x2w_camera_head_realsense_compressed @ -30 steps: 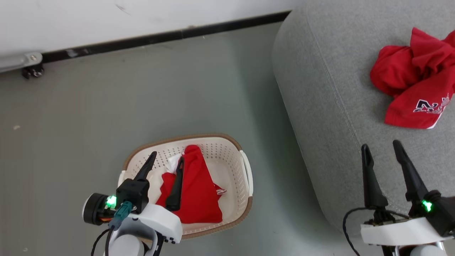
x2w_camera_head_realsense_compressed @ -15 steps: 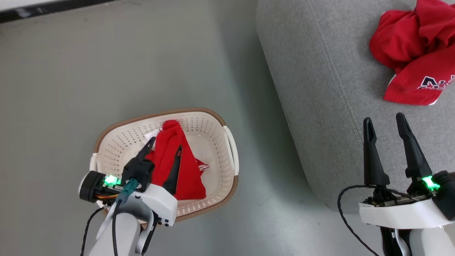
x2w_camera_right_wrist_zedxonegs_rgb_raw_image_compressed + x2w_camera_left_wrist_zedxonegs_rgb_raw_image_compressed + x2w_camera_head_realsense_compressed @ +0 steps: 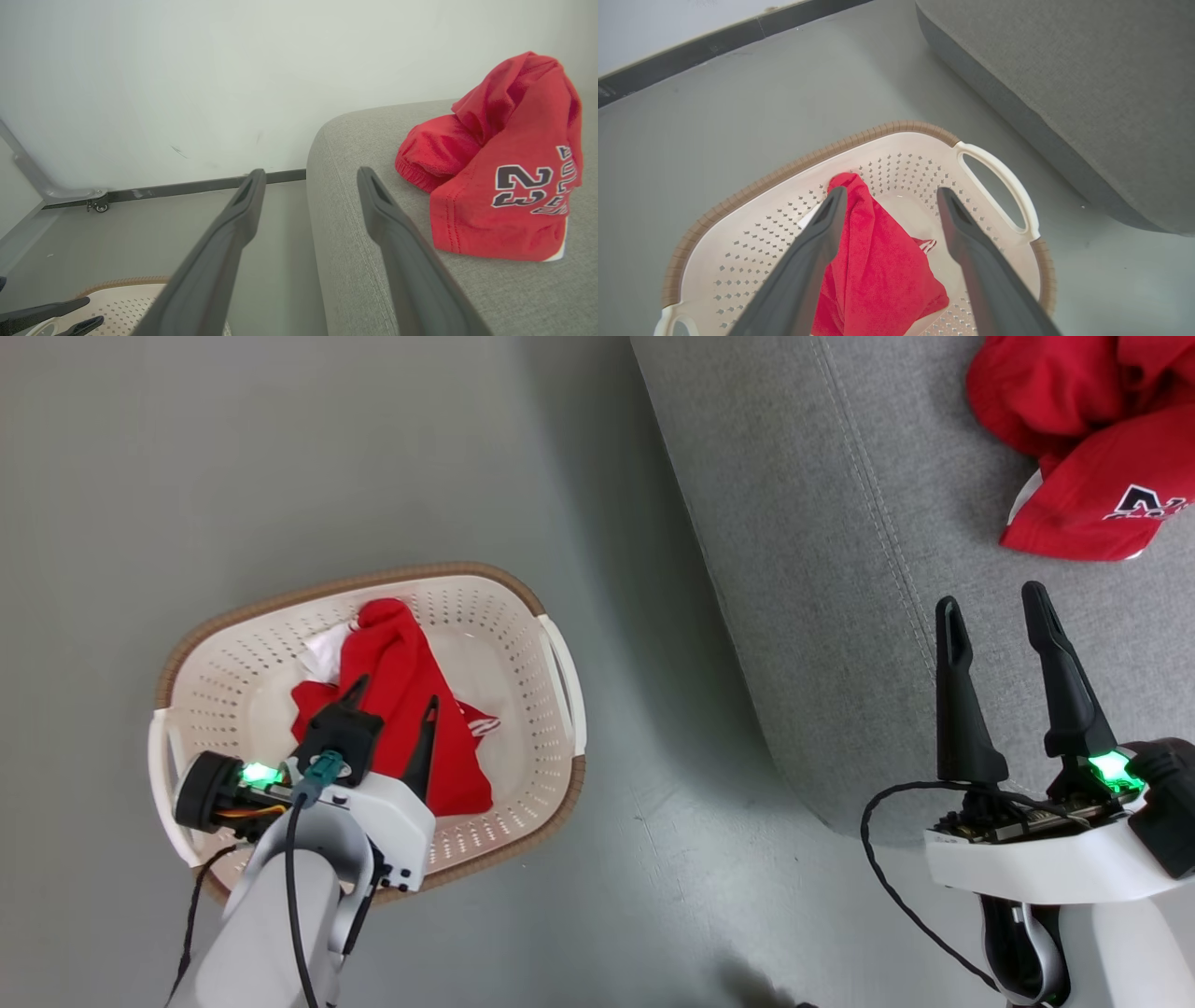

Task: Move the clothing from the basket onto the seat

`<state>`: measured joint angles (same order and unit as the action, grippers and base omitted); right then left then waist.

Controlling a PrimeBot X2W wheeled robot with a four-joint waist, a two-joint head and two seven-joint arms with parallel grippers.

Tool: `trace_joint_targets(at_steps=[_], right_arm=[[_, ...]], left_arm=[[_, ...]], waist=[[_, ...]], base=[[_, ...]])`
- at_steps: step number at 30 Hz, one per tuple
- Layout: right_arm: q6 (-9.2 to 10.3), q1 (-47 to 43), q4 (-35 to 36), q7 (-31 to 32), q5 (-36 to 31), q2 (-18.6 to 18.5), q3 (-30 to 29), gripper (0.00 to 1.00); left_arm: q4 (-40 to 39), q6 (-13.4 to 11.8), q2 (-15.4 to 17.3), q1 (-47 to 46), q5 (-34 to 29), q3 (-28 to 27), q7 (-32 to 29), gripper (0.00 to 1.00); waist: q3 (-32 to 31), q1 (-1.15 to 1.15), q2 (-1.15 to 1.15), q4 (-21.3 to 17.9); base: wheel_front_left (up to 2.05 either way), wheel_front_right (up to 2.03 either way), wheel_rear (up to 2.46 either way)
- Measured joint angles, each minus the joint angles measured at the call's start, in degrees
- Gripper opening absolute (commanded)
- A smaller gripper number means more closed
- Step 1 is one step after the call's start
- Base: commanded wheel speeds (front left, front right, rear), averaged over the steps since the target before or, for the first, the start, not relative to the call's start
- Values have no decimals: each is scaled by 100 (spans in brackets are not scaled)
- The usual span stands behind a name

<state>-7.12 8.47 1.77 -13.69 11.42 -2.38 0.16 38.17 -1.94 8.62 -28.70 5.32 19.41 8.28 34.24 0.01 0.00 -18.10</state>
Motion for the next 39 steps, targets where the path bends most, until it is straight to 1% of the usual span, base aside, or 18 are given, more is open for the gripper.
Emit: trace_joint_targets(at_steps=[6, 11, 26, 36, 39], right_arm=[[0, 126, -29, -45, 118, 0, 87, 100], [0, 153, -81, -49, 229, 1, 205, 100], [0, 611, -166, -51, 476, 4, 398, 100], [0, 810, -163, -51, 633, 5, 454, 100], [0, 848, -159, -51, 651, 7, 478, 100]], left_arm=[[274, -1, 94, -217, -51, -34, -155, 100], [490, -8, 255, -459, -53, -96, -274, 100], [901, -42, 485, -1105, -211, -140, -535, 100], [1140, -175, 613, -1534, -350, -147, -686, 100], [1237, -260, 679, -1636, -393, -153, -770, 100]], waist=[[278, 0, 0, -158], [491, 0, 0, -284], [1036, 0, 0, -612], [1315, 0, 0, -780], [1380, 0, 0, -826]], base=[[0, 0, 0], [0, 0, 0], [0, 0, 0], [0, 0, 0], [0, 0, 0]])
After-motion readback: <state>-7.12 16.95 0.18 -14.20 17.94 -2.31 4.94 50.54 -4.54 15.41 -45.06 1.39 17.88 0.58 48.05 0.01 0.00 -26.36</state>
